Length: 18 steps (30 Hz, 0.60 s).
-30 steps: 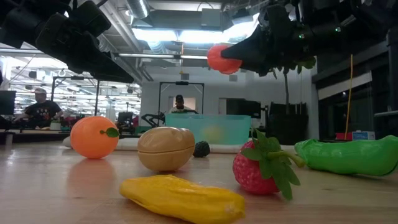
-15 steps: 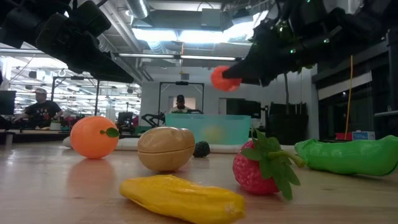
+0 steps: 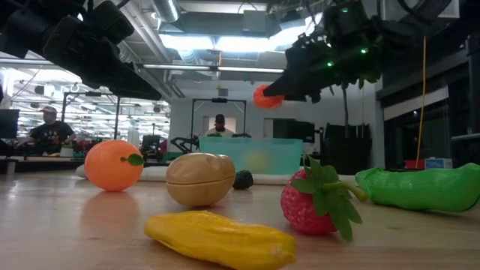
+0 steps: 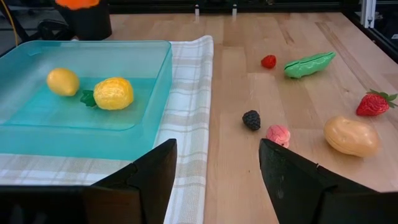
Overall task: Pick and placing Produce into tupperware
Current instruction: Put the orange pumpkin into the green bin
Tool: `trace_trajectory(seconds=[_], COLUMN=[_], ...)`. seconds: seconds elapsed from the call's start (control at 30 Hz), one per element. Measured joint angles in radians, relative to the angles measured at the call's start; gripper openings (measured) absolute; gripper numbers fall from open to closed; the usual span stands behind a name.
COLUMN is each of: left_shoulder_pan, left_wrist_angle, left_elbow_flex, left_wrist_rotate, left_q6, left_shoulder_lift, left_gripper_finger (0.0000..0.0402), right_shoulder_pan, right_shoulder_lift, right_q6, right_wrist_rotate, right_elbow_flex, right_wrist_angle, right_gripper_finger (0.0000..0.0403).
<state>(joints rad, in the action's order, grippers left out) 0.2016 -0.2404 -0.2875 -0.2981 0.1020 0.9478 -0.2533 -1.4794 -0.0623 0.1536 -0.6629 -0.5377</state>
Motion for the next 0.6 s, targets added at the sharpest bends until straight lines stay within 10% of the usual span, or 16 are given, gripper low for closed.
trace_trajectory(seconds=[0.6], left_shoulder_pan=[-0.007], left_wrist_angle=[0.001], left_elbow_flex=[0.0], left_wrist_rotate=[-0.001], left_q6=[0.0], left_shoulder_lift=[0.0], left_gripper_finger=[0.0222], right_shoulder_pan=[-0.159], right_shoulder_lift=[-0.185], right_q6=[0.121], right_wrist_rotate=[-0.256], right_elbow_flex=[-0.344], right_wrist_angle=[0.343], right_gripper_finger=[0.0153])
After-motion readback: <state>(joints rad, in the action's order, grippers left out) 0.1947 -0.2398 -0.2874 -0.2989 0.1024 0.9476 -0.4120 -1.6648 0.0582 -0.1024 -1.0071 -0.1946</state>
